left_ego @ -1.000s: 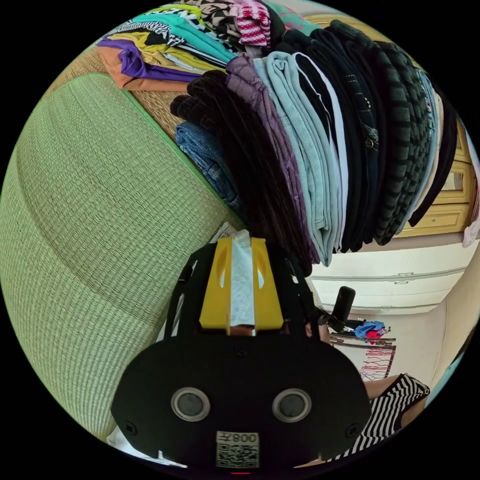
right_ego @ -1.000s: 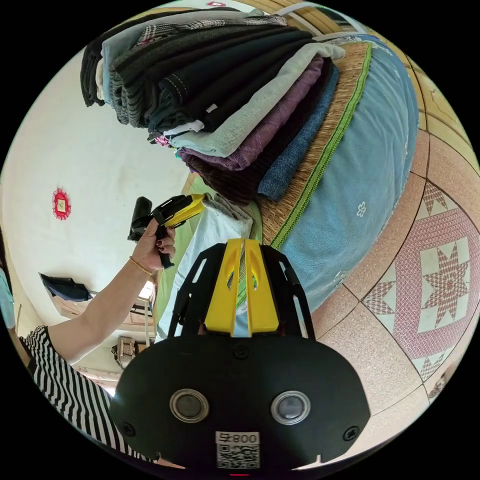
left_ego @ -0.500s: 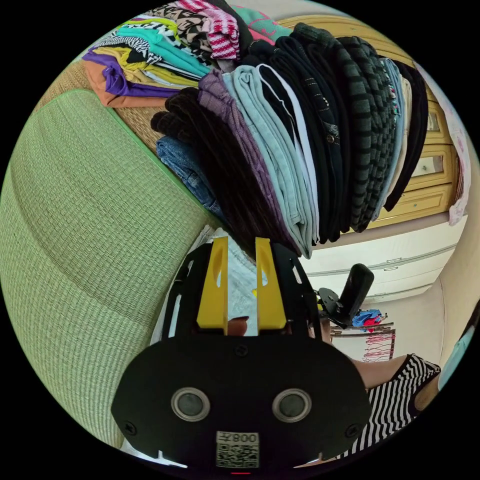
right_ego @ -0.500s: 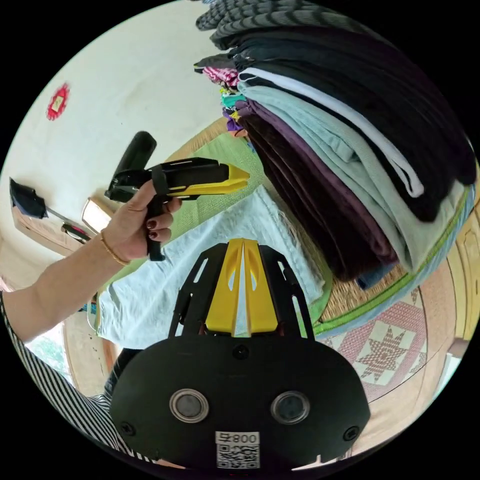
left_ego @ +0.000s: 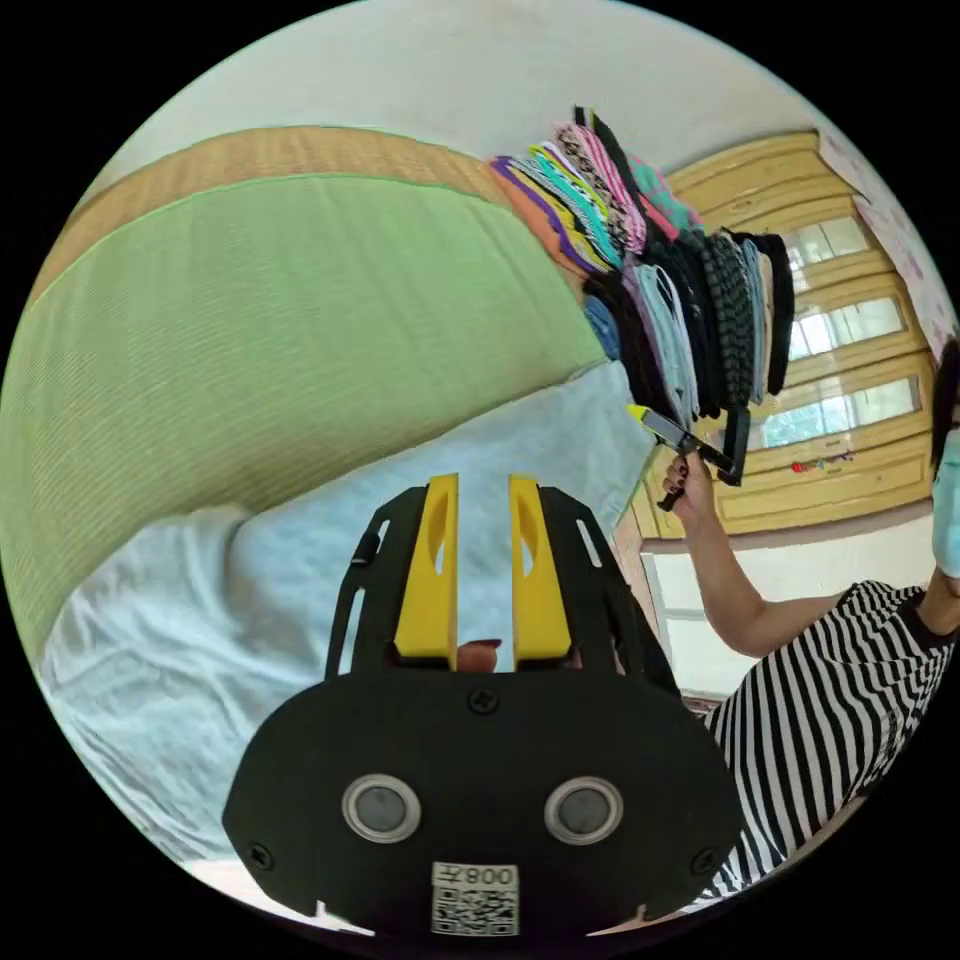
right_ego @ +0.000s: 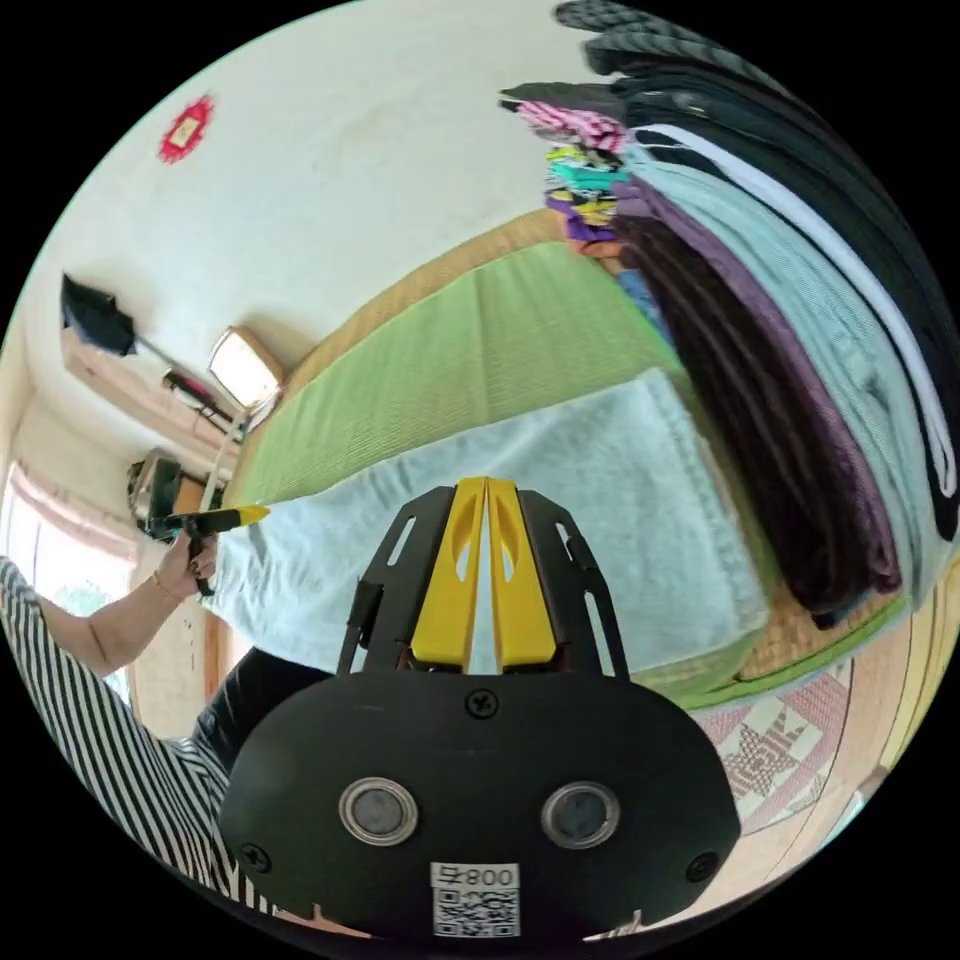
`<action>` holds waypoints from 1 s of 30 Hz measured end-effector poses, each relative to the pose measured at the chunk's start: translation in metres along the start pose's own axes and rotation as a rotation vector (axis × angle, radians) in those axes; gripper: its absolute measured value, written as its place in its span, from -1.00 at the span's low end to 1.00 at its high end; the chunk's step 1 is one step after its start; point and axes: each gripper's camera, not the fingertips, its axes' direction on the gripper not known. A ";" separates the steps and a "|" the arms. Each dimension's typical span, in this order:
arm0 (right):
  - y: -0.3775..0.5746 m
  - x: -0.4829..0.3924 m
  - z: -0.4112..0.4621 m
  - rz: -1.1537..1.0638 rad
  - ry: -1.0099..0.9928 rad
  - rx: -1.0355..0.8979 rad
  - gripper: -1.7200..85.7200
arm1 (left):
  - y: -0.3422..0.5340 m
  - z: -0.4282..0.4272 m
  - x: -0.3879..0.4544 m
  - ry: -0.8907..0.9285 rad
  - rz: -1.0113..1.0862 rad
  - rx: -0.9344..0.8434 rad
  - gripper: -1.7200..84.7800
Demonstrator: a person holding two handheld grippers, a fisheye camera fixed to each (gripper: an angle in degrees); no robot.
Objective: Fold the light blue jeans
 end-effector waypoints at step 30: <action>-0.085 -0.284 0.173 -0.681 -0.226 -0.566 -0.81 | 0.186 -0.206 -0.105 -0.104 0.114 0.079 -0.73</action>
